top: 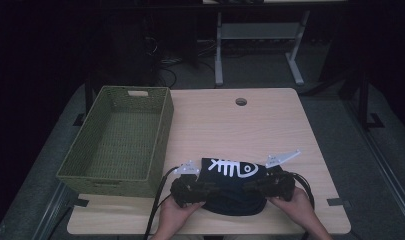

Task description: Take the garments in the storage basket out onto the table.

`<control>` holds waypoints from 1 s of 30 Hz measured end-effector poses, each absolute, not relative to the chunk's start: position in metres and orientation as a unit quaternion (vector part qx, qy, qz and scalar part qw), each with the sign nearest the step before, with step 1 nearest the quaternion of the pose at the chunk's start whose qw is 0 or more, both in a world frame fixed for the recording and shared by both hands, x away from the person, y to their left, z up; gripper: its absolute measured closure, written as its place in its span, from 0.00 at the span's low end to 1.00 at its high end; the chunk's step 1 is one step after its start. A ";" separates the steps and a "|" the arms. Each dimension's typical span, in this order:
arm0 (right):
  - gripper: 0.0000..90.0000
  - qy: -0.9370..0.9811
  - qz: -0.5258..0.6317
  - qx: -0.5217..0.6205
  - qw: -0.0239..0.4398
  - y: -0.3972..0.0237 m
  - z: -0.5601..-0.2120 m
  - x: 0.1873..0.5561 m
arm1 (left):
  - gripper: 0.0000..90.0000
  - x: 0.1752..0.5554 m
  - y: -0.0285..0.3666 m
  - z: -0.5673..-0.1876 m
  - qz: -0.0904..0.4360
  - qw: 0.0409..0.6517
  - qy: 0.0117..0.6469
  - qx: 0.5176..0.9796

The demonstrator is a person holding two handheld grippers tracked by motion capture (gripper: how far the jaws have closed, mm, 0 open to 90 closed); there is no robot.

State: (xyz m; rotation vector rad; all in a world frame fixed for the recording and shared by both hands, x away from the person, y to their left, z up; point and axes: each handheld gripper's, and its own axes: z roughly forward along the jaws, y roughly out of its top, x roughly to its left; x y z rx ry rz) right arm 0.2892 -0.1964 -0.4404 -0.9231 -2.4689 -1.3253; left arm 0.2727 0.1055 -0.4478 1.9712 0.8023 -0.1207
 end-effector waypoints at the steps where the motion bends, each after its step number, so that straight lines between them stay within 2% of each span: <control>1: 0.85 -0.833 -0.448 -0.311 0.092 -0.194 -0.438 0.292 | 0.76 0.274 0.104 -0.444 -0.047 0.489 0.328 0.807; 7: 0.85 -0.830 -0.448 -0.320 0.091 -0.177 -0.437 0.311 | 0.76 0.287 0.094 -0.433 -0.033 0.501 0.326 0.801; 11: 0.87 -0.827 -0.440 -0.336 0.098 -0.168 -0.448 0.325 | 0.76 0.302 0.086 -0.446 -0.033 0.480 0.343 0.807; 18: 0.91 -0.835 -0.423 -0.340 0.097 -0.168 -0.458 0.328 | 0.77 0.303 0.081 -0.463 -0.037 0.463 0.352 0.812; 22: 0.88 -0.832 -0.431 -0.337 0.094 -0.168 -0.449 0.326 | 0.75 0.304 0.084 -0.454 -0.031 0.476 0.352 0.806; 30: 0.87 -0.812 -0.450 -0.366 0.066 -0.172 -0.433 0.342 | 0.74 0.321 0.084 -0.447 -0.016 0.487 0.382 0.785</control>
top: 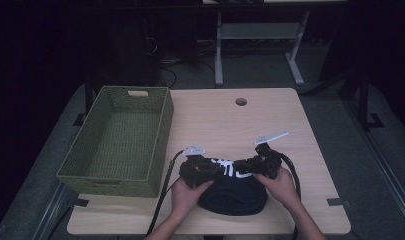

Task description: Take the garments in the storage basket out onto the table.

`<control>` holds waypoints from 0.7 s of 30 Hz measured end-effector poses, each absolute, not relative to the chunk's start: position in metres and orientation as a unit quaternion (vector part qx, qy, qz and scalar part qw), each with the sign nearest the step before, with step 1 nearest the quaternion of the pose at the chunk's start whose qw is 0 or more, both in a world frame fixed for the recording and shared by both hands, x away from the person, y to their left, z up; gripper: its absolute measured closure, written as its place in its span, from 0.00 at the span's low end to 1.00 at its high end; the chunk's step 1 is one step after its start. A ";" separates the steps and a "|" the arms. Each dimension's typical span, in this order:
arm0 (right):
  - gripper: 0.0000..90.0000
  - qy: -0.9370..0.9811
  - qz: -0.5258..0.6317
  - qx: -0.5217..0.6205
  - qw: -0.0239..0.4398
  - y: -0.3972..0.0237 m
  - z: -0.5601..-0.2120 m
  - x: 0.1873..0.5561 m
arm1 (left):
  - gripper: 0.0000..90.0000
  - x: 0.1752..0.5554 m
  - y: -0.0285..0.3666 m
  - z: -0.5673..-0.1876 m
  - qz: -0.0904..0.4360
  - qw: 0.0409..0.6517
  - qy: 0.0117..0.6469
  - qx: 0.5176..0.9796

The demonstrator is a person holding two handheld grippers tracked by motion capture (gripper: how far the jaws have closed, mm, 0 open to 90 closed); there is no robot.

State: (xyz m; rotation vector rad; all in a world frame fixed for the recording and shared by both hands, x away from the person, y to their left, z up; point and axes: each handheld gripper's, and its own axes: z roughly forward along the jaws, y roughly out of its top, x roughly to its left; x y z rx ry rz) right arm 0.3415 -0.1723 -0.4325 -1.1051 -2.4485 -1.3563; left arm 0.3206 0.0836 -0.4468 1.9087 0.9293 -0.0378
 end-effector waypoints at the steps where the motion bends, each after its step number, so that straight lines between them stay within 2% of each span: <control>1: 0.87 -0.812 -0.447 -0.369 0.066 -0.173 -0.434 0.344 | 0.75 0.321 0.084 -0.447 -0.016 0.487 0.382 0.785; 6: 0.89 -0.811 -0.431 -0.388 0.074 -0.173 -0.449 0.353 | 0.75 0.330 0.081 -0.460 -0.023 0.463 0.401 0.790; 10: 0.90 -0.803 -0.437 -0.397 0.083 -0.177 -0.459 0.355 | 0.75 0.332 0.082 -0.462 -0.027 0.466 0.403 0.787; 12: 0.87 -0.799 -0.443 -0.397 0.088 -0.181 -0.458 0.354 | 0.74 0.332 0.083 -0.460 -0.027 0.468 0.402 0.787; 21: 0.85 -0.794 -0.455 -0.396 0.079 -0.209 -0.446 0.336 | 0.73 0.316 0.090 -0.447 -0.036 0.484 0.380 0.788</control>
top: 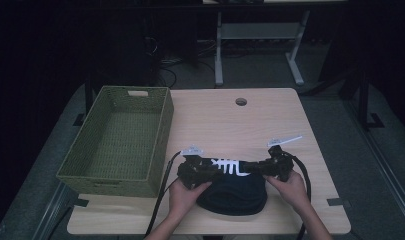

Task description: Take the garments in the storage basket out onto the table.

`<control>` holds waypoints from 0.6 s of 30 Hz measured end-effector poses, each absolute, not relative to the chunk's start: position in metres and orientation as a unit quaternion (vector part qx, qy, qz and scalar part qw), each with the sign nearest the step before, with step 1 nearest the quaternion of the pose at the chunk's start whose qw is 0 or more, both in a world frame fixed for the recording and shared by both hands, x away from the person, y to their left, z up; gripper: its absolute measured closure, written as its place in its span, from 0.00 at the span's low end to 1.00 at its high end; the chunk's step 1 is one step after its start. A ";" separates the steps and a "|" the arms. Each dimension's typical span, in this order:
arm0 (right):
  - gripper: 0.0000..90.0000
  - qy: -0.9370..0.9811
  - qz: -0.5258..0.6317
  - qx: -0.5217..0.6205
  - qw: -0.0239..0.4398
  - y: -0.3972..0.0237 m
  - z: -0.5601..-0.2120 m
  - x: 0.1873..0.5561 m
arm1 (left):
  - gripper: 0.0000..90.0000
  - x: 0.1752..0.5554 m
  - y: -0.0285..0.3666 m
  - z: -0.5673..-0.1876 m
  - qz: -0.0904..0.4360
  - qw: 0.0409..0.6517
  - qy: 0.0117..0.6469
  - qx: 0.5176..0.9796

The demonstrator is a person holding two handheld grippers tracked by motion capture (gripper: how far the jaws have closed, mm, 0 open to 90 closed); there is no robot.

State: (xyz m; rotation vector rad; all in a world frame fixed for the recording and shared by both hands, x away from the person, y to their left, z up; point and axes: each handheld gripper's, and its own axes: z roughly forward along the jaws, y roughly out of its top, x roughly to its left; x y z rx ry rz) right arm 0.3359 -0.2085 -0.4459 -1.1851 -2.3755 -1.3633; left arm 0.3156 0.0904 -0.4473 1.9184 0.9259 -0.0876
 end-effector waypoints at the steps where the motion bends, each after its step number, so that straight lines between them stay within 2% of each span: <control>1: 0.85 -0.794 -0.452 -0.398 0.080 -0.211 -0.448 0.334 | 0.73 0.315 0.092 -0.447 -0.045 0.484 0.377 0.788; 6: 0.84 -0.792 -0.451 -0.403 0.088 -0.217 -0.454 0.330 | 0.73 0.306 0.097 -0.443 -0.054 0.494 0.366 0.787; 14: 0.86 -0.803 -0.469 -0.348 0.123 -0.203 -0.446 0.295 | 0.75 0.285 0.096 -0.436 -0.071 0.499 0.327 0.800; 18: 0.86 -0.814 -0.457 -0.330 0.137 -0.195 -0.448 0.282 | 0.77 0.275 0.095 -0.443 -0.085 0.482 0.317 0.812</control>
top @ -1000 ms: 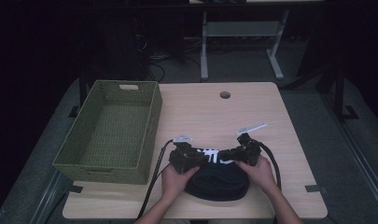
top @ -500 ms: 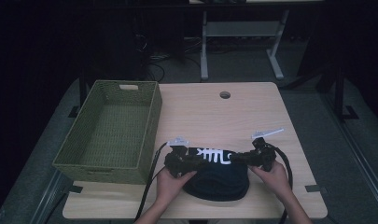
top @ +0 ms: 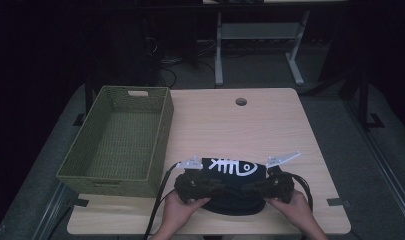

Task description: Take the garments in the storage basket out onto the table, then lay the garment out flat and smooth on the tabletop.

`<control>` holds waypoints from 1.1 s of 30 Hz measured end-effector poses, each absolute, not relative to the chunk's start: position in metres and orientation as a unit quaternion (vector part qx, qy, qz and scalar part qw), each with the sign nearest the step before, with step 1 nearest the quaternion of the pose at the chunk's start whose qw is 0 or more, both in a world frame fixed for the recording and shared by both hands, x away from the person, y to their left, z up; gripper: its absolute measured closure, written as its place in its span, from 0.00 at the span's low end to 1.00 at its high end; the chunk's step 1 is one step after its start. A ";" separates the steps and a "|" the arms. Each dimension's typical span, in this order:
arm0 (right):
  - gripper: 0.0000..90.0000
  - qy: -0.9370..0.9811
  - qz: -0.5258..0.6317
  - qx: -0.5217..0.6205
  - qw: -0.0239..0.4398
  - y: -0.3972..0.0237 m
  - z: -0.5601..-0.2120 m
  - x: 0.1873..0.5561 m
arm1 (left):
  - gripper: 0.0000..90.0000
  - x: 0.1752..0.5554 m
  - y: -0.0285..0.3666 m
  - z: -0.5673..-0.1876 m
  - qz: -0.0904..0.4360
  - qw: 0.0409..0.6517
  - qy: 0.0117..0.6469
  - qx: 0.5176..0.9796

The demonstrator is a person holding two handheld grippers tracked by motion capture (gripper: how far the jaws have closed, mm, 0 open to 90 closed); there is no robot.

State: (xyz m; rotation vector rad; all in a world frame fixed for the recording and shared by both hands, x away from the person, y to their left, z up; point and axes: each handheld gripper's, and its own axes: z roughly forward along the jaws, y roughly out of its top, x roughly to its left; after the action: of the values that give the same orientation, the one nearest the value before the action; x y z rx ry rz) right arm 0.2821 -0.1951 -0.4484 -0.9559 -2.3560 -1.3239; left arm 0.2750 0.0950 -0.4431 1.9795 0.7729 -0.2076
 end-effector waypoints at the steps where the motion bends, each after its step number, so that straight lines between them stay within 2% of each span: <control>1: 0.87 -0.820 -0.449 -0.327 0.138 -0.193 -0.450 0.278 | 0.77 0.274 0.095 -0.446 -0.086 0.478 0.316 0.815; 12: 0.90 -0.828 -0.430 -0.330 0.144 -0.193 -0.471 0.269 | 0.80 0.269 0.100 -0.467 -0.092 0.456 0.319 0.826; 16: 0.83 -0.821 -0.441 -0.331 0.147 -0.195 -0.467 0.271 | 0.75 0.269 0.100 -0.460 -0.089 0.469 0.316 0.820; 17: 0.78 -0.816 -0.450 -0.338 0.134 -0.199 -0.461 0.272 | 0.74 0.270 0.100 -0.454 -0.082 0.476 0.318 0.816; 18: 0.78 -0.816 -0.450 -0.338 0.134 -0.199 -0.461 0.272 | 0.72 0.270 0.100 -0.454 -0.082 0.476 0.318 0.816; 19: 0.73 -0.811 -0.456 -0.347 0.120 -0.205 -0.455 0.275 | 0.69 0.272 0.101 -0.451 -0.075 0.479 0.321 0.814; 20: 0.72 -0.809 -0.459 -0.351 0.112 -0.208 -0.452 0.276 | 0.68 0.275 0.102 -0.447 -0.071 0.484 0.324 0.809; 25: 0.70 -0.806 -0.461 -0.362 0.079 -0.218 -0.443 0.283 | 0.63 0.282 0.107 -0.441 -0.063 0.498 0.340 0.795; 33: 0.69 -0.806 -0.456 -0.369 0.073 -0.220 -0.446 0.288 | 0.61 0.285 0.108 -0.440 -0.057 0.504 0.351 0.787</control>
State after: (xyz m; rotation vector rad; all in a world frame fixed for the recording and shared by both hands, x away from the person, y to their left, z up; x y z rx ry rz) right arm 0.2879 -0.2204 -0.4461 -1.1084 -2.4221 -1.3702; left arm 0.2846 0.1084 -0.4397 1.8996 0.8464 -0.1377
